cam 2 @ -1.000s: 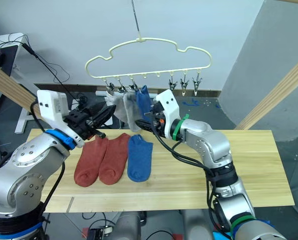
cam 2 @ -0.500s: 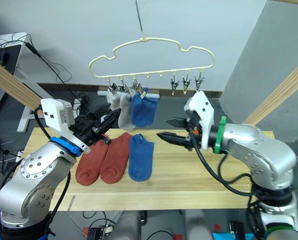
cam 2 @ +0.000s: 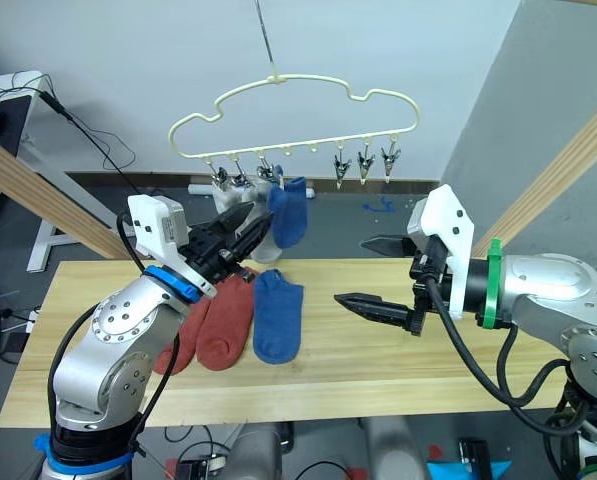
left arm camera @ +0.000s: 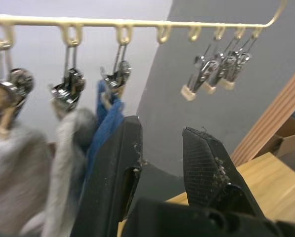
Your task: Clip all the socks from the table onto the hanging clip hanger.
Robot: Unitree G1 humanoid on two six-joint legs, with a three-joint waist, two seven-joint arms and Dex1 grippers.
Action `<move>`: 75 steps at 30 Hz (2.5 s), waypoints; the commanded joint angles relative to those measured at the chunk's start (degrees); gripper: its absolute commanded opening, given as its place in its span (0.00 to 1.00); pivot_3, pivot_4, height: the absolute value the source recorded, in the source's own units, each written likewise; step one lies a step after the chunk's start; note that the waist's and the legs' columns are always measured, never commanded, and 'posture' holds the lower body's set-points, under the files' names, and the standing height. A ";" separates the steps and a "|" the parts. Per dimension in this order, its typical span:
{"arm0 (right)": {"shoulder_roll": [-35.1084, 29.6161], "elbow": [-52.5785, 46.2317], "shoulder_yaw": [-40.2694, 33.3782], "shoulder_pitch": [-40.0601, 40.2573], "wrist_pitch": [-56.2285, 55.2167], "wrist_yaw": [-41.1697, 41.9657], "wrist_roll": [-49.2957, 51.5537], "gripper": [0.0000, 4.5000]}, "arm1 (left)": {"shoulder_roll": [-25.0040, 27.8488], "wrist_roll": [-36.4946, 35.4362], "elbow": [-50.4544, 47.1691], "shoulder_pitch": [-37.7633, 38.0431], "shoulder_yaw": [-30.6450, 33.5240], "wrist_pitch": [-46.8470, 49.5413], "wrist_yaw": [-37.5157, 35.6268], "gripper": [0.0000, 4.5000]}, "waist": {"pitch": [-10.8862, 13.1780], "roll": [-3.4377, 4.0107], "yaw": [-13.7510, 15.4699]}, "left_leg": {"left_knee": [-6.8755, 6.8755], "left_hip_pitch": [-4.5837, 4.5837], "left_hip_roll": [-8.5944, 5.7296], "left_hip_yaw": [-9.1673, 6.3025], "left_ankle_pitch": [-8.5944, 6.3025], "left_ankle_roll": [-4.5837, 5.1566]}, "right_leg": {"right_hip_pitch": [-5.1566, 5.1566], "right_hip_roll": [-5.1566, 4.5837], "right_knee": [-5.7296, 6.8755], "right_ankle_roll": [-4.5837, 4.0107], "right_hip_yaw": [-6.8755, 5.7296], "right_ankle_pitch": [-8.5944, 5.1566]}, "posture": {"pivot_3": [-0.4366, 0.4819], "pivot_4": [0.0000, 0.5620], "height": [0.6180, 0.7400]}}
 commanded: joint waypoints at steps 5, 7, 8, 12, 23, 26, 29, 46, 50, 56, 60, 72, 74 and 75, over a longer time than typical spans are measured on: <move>-4.42 -3.24 -4.31 2.03 -2.37 -4.46 7.77 1.00 | -3.38 3.23 1.66 -2.23 -3.57 -3.03 -0.35 0.37 | 0.00 -0.01 -1.22 | 0.03 -0.02 -0.02 0.02 0.00 0.00 | 0.02 -0.02 -0.02 0.01 0.03 0.00 | 0.06 0.59 1.00; -5.23 -3.18 -3.71 2.39 -3.18 -5.85 6.73 1.00 | -3.85 3.83 2.21 -2.43 -3.76 -3.21 -0.24 0.37 | 0.00 -0.01 -1.50 | 0.03 -0.01 -0.01 0.01 0.00 0.00 | 0.01 0.00 0.00 0.03 0.02 -0.01 | 0.06 0.59 1.00; -5.52 -3.10 -3.25 2.50 -3.53 -6.62 6.07 1.00 | -3.94 4.06 2.29 -2.35 -3.66 -3.29 -0.33 0.37 | 0.00 -0.01 -1.64 | 0.03 0.00 -0.01 0.01 0.00 0.00 | 0.02 0.00 0.01 0.04 0.03 -0.01 | 0.06 0.59 1.00; -3.63 -1.78 -0.39 2.11 -4.16 -12.88 2.93 1.00 | -3.03 3.78 1.46 -0.21 -1.92 -2.71 -1.13 0.37 | -0.01 -0.01 -2.81 | 0.03 0.00 -0.01 0.02 0.00 0.00 | 0.01 0.01 0.02 0.15 0.06 -0.08 | 0.06 0.59 1.00; 11.59 1.22 9.56 1.66 -4.78 -28.33 -4.13 1.00 | 5.39 -3.77 -4.26 3.92 12.66 2.17 -4.20 0.99 | -0.15 -0.11 -3.03 | 0.02 0.01 0.03 -0.04 0.02 0.01 | 0.01 0.02 0.06 0.15 0.00 -0.08 | 0.22 0.54 1.00; 15.90 2.50 12.23 1.34 -4.39 -30.78 -5.90 1.00 | 8.59 -8.50 -7.99 6.95 16.68 5.36 -6.10 0.99 | -0.23 -0.07 -2.72 | -0.03 0.03 0.10 0.00 0.02 0.01 | -0.06 0.07 0.11 -0.09 0.07 0.06 | 0.27 0.51 1.00; 20.33 6.11 14.10 -1.24 -4.25 -34.35 -9.06 1.00 | 15.75 -26.28 -9.95 8.41 23.01 14.80 -13.22 0.99 | -0.32 -0.15 -1.31 | -0.02 0.02 0.11 -0.06 0.03 -0.01 | -0.05 0.06 0.13 -0.09 -0.03 0.06 | 0.34 0.47 1.00; 23.86 7.10 16.37 -5.59 0.44 -36.16 -15.51 1.00 | 39.28 -56.64 2.74 5.00 37.03 26.82 -22.37 0.99 | -1.99 -0.24 2.33 | -0.02 0.01 0.06 -0.14 0.10 -0.13 | -0.04 -0.02 0.09 -0.18 -0.17 0.11 | 0.38 0.38 1.00; 23.21 5.11 17.76 -5.84 2.21 -37.84 -18.80 1.00 | 38.27 -52.43 3.71 4.01 34.41 23.44 -25.16 0.99 | -2.30 -0.23 2.17 | -0.02 0.03 0.09 -0.12 0.10 -0.13 | -0.05 0.03 0.09 -0.20 -0.15 0.12 | 0.34 0.40 1.00; 23.24 1.33 21.11 -3.49 2.18 -38.41 -23.99 1.00 | 31.07 -42.73 0.23 5.11 28.51 13.96 -27.97 0.99 | -2.45 -0.21 2.00 | -0.02 0.03 0.09 -0.03 0.10 -0.13 | -0.06 0.01 0.08 -0.21 -0.07 0.12 | 0.29 0.44 1.00; 24.66 -0.43 20.75 -1.60 3.14 -38.03 -24.88 0.82 | 25.83 -39.70 -1.42 5.44 26.09 9.45 -27.27 1.00 | -2.48 -0.22 1.94 | 0.00 0.03 0.09 -0.04 0.10 -0.13 | -0.05 0.01 0.10 -0.21 -0.06 0.12 | 0.27 0.45 1.00; 33.80 0.87 16.62 -1.04 4.61 -41.28 -28.40 0.74 | 27.06 -40.04 0.57 2.21 24.48 9.38 -29.71 1.00 | -2.50 -0.20 1.79 | 0.03 0.11 0.12 -0.06 0.16 -0.04 | -0.01 0.06 0.17 -0.29 -0.07 0.18 | 0.28 0.50 1.00; 34.73 0.56 16.32 -0.94 5.04 -41.64 -29.20 0.74 | 27.28 -40.15 0.74 1.88 24.40 9.58 -29.95 1.00 | -2.50 -0.20 1.78 | 0.03 0.11 0.11 -0.06 0.16 -0.04 | 0.00 0.06 0.17 -0.29 -0.07 0.18 | 0.27 0.52 1.00; 35.16 0.46 16.29 -0.95 5.19 -41.83 -29.73 0.74 | 27.46 -39.71 0.70 1.90 24.15 9.42 -30.27 1.00 | -2.49 -0.19 1.78 | 0.03 0.11 0.11 -0.05 0.16 -0.04 | 0.00 0.06 0.15 -0.29 -0.06 0.18 | 0.27 0.52 1.00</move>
